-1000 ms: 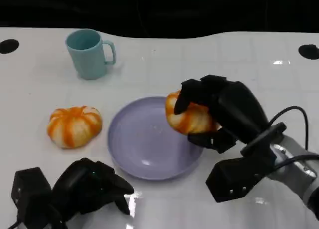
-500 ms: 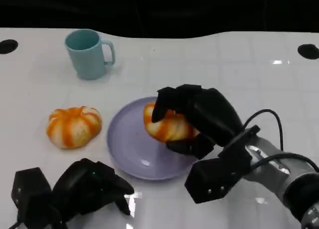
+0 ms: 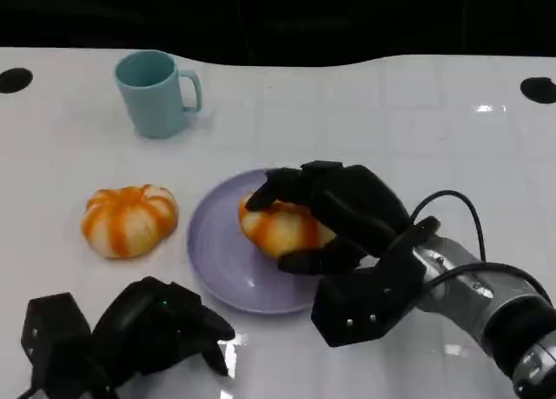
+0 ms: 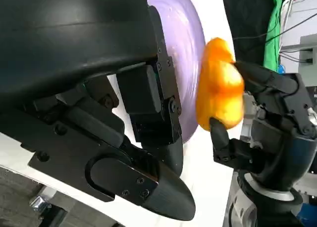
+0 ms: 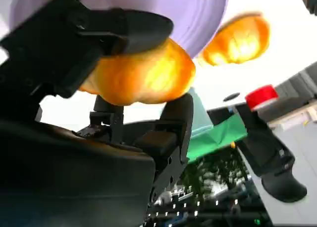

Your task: Grasp the bread from the table and place it into the plate.

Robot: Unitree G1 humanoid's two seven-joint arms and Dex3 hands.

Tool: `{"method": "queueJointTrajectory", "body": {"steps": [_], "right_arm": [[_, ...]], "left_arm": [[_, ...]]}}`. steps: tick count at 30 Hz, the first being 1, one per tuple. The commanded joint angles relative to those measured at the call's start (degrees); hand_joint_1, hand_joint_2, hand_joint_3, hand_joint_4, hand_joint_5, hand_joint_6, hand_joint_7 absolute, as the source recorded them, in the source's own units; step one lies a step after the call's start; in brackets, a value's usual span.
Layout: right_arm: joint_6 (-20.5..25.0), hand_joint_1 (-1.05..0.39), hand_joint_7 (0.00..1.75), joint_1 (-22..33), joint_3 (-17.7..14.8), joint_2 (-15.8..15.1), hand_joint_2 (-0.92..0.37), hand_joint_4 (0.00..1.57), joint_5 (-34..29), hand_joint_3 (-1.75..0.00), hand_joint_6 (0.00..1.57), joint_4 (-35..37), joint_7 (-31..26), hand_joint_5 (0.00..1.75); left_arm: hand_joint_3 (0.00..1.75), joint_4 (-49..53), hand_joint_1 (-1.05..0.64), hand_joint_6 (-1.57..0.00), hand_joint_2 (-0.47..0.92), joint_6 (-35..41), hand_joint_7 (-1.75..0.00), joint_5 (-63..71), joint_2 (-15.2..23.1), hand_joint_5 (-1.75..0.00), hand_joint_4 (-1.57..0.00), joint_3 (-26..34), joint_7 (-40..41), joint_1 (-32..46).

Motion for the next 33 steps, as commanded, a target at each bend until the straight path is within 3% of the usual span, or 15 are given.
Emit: {"method": "queueJointTrajectory", "body": {"steps": [1,6,13,18,23,29,30,31,33], "right_arm": [[1.57,-0.73,0.53,-0.62,-0.31,-1.75,-0.91,0.05,1.37,-0.28,0.16,-2.65,4.57,0.97],[3.89,-0.89,0.47,0.7,-0.29,-3.06,-0.92,0.0,1.58,-0.31,0.05,-6.46,8.49,0.87],[5.14,-0.94,0.42,2.99,-0.92,-4.93,-0.92,0.0,2.92,-0.28,0.0,-11.12,12.69,0.71],[4.45,-0.92,0.42,6.36,-2.24,-7.26,-0.92,0.0,4.9,-0.26,0.02,-15.98,15.15,0.71],[1.12,-0.78,0.51,10.04,-4.21,-9.4,-0.92,0.15,7.77,-0.29,0.19,-19.92,14.61,0.83],[1.03,-0.77,0.53,10.51,-4.47,-9.55,-0.92,0.17,8.03,-0.29,0.21,-20.61,14.93,0.85],[-1.52,-0.76,0.53,13.53,-6.19,-10.27,-0.92,0.17,10.13,-0.29,0.21,-22.17,13.38,0.86],[-3.55,-0.69,0.59,16.15,-7.65,-10.81,-0.91,0.29,11.99,-0.25,0.33,-23.61,12.29,0.93],[-5.77,-0.6,0.67,20.24,-9.92,-11.39,-0.92,0.41,14.61,-0.18,0.44,-26.37,11.54,1.31]], "left_arm": [[0.0,-0.49,-1.05,-1.56,0.84,-0.37,-0.04,-0.29,0.63,-0.87,-1.25,0.15,-0.18,0.64],[0.0,-0.43,-1.05,-1.57,0.84,-0.07,-0.04,-0.34,0.62,-0.87,-1.25,0.16,-0.23,0.48],[0.0,-0.6,-1.05,-1.57,0.84,-0.11,-0.04,-0.2,0.59,-0.87,-1.26,0.08,0.03,0.43],[0.0,-0.48,-1.05,-1.57,0.84,-0.17,-0.04,-0.11,0.61,-0.87,-1.26,0.06,0.08,0.36],[0.0,-0.16,-1.05,-1.56,0.84,-0.58,-0.04,-0.49,0.47,-0.86,-1.25,0.25,-0.48,0.16],[0.0,-0.1,-1.05,-1.56,0.85,-0.64,-0.03,-0.54,0.46,-0.85,-1.26,0.26,-0.53,0.14],[0.0,-0.32,-1.05,-1.56,0.85,-0.56,-0.03,-0.25,0.48,-0.85,-1.26,0.13,-0.07,0.2],[0.0,-0.5,-1.05,-1.57,0.85,-0.51,-0.03,-0.01,0.5,-0.85,-1.26,0.01,0.32,0.25],[0.0,-0.54,-1.05,-1.57,0.85,-0.39,-0.04,0.09,0.52,-0.85,-1.26,-0.03,0.52,0.17]]}}
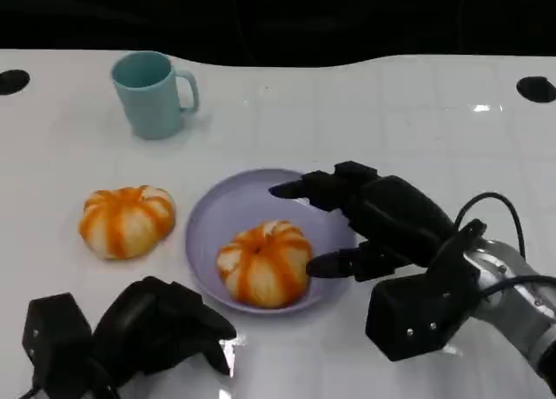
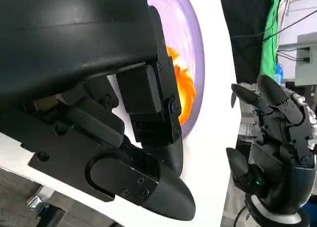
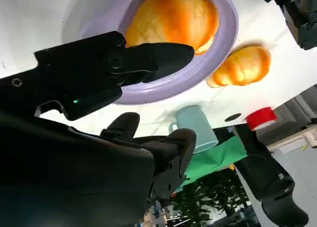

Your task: Grasp the bread from the table and place it into the plate.

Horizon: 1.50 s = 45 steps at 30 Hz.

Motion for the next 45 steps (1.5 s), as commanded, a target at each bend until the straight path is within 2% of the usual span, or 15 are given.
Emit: {"method": "queueJointTrajectory", "body": {"steps": [1,3,4,6,8,10,12,18,21,24,26,29,35,45], "right_arm": [[-4.8,-0.59,0.7,8.91,-4.82,-2.36,-0.92,0.44,5.79,-0.18,0.45,-5.53,-1.64,1.44],[-5.07,-0.57,0.82,11.64,-5.91,-2.41,-0.92,0.5,8.58,-0.21,0.45,-7.83,0.15,1.62],[-4.97,-0.57,0.92,12.62,-6.31,-2.41,-0.92,0.53,9.58,-0.23,0.42,-8.76,0.96,1.66],[-4.88,-0.57,0.99,14.38,-6.98,-2.68,-0.92,0.54,10.45,-0.24,0.41,-10.41,1.81,1.67],[-5.64,-0.55,1.23,16.47,-7.83,-3.19,-0.92,0.61,11.07,-0.24,0.38,-11.86,2.23,1.73],[-5.9,-0.54,1.35,18.21,-8.57,-3.52,-0.92,0.63,12.11,-0.25,0.38,-13.16,3.02,1.74],[-5.73,-0.54,1.4,18.95,-8.99,-3.53,-0.92,0.64,12.62,-0.25,0.39,-13.9,3.68,1.75],[-4.32,-0.5,1.72,25.05,-11.17,-3.89,-0.92,0.74,19.5,-0.3,0.53,-19.01,8.92,1.75],[-4.37,-0.5,1.73,27.27,-11.76,-3.78,-0.9,0.82,20.55,-0.39,0.63,-19.88,10.15,1.75],[-3.61,-0.47,1.74,28.92,-12.12,-3.59,-0.75,0.88,21.84,-0.65,0.71,-21.03,11.8,1.75],[-2.69,-0.46,1.75,30.05,-12.25,-3.44,-0.72,0.9,22.79,-0.72,0.73,-21.92,12.9,1.75],[-1.78,-0.46,1.75,31.49,-12.36,-3.19,-0.71,0.94,23.9,-0.76,0.77,-22.72,14.25,1.75],[-4.9,-0.42,1.75,31.57,-12.55,-2.79,-0.67,1.03,25.21,-0.82,0.85,-20.05,15.85,1.75],[-9.73,-0.45,1.75,29.98,-14.02,-1.57,-0.65,1.05,25.08,-0.86,0.87,-14.27,15.28,1.75]], "left_arm": [[0.0,-0.41,-1.05,-1.57,0.85,-0.11,-0.04,0.24,1.01,-0.85,-1.26,0.04,0.55,0.24],[0.0,-0.31,-1.05,-1.57,0.85,-0.06,-0.04,0.2,1.03,-0.86,-1.27,0.06,0.37,0.15],[0.0,-0.29,-1.05,-1.57,0.85,0.03,-0.04,0.1,1.03,-0.86,-1.27,0.09,0.18,0.13],[0.0,-0.32,-1.05,-1.57,0.85,0.22,-0.04,-0.01,1.02,-0.86,-1.27,0.12,0.03,0.15],[0.0,-0.42,-1.05,-1.57,0.85,0.09,-0.04,0.34,1.06,-0.87,-1.27,0.0,0.54,0.24],[0.0,-0.46,-1.05,-1.57,0.85,0.09,-0.05,0.35,0.99,-0.87,-1.27,0.02,0.64,0.27],[0.0,-0.47,-1.05,-1.57,0.85,0.14,-0.05,0.29,0.95,-0.87,-1.28,0.06,0.57,0.28],[0.01,-0.61,-1.05,-1.57,0.86,-0.55,-0.05,1.08,1.21,-0.88,-1.28,-0.27,1.21,0.25],[0.0,-0.83,-1.05,-1.57,0.85,-0.28,-0.05,1.13,1.24,-0.89,-1.28,-0.35,1.45,0.3],[0.0,-0.74,-1.05,-1.57,0.86,-0.42,-0.05,0.98,1.27,-0.88,-1.28,-0.33,1.23,0.32],[0.0,-0.73,-1.05,-1.57,0.86,-0.38,-0.05,0.84,1.32,-0.88,-1.28,-0.27,1.01,0.31],[0.0,-0.63,-1.05,-1.56,0.85,0.03,-0.05,0.39,1.38,-0.88,-1.27,-0.06,0.45,0.2],[0.0,-0.8,-1.05,-1.56,0.83,1.2,-0.05,-0.44,1.42,-0.87,-1.27,0.24,-0.41,0.14],[0.0,-0.54,-1.05,-1.57,0.84,0.28,-0.05,0.53,1.57,-0.87,-1.28,-0.03,0.66,-0.02]]}}
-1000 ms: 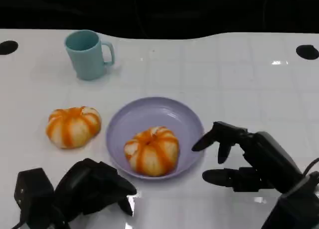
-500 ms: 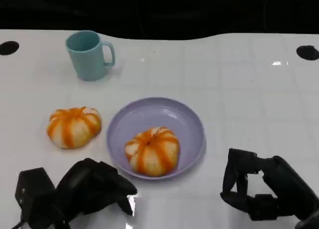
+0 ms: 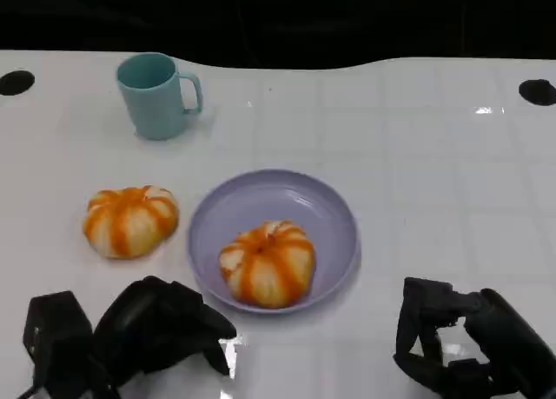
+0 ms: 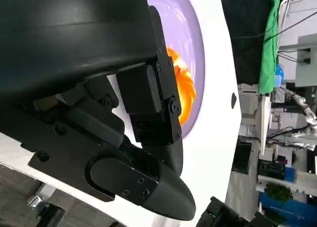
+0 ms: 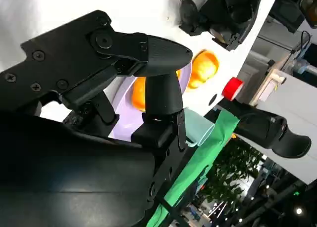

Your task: Grasp the bread from the table and place it into the plate.

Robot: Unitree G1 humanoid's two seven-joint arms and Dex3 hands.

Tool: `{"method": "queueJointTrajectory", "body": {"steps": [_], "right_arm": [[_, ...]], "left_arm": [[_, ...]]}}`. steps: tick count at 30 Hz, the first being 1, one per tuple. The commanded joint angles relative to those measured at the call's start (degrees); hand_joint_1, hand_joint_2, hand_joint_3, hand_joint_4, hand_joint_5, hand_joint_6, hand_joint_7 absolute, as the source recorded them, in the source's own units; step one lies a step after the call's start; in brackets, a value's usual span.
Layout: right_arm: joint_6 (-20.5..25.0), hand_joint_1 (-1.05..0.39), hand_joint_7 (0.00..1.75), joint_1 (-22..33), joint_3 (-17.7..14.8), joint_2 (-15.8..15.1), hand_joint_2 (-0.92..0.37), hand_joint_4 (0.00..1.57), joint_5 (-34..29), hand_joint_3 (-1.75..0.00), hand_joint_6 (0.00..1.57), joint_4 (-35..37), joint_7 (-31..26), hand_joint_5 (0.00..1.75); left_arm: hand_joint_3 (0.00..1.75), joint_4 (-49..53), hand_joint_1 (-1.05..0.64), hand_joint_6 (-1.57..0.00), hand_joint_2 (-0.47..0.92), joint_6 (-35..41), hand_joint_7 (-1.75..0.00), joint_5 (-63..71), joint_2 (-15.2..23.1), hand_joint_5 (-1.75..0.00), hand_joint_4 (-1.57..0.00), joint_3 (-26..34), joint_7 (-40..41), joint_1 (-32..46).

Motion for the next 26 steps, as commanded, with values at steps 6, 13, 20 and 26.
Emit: {"method": "queueJointTrajectory", "body": {"steps": [6,13,20,26], "right_arm": [[-3.76,-0.43,1.75,-1.83,-1.95,0.92,-0.64,1.03,0.06,-0.89,0.85,4.39,-0.46,1.75],[-4.72,-0.43,1.75,-2.41,-2.31,1.27,-0.63,1.03,-1.15,-0.91,0.85,5.64,-1.34,1.75],[-4.94,-0.43,1.75,-2.45,-2.53,1.51,-0.62,1.03,-1.3,-0.92,0.85,5.86,-1.4,1.75],[-5.26,-0.44,1.75,-2.62,-3.14,1.97,-0.61,1.03,-1.94,-0.93,0.86,6.43,-2.17,1.75]], "left_arm": [[0.01,-0.14,-1.05,-1.57,0.85,-0.89,-0.04,0.78,1.35,-0.87,-1.28,0.02,0.76,-0.19],[0.0,0.41,-1.05,-1.56,0.85,-1.6,-0.04,0.62,1.48,-0.88,-1.27,0.12,0.43,-0.43],[0.0,0.41,-1.05,-1.57,0.85,-1.49,-0.04,0.61,1.51,-0.88,-1.26,0.12,0.47,-0.46],[0.0,0.6,-1.05,-1.57,0.84,-0.94,-0.04,0.07,1.31,-0.88,-1.26,0.34,-0.03,-0.55]]}}
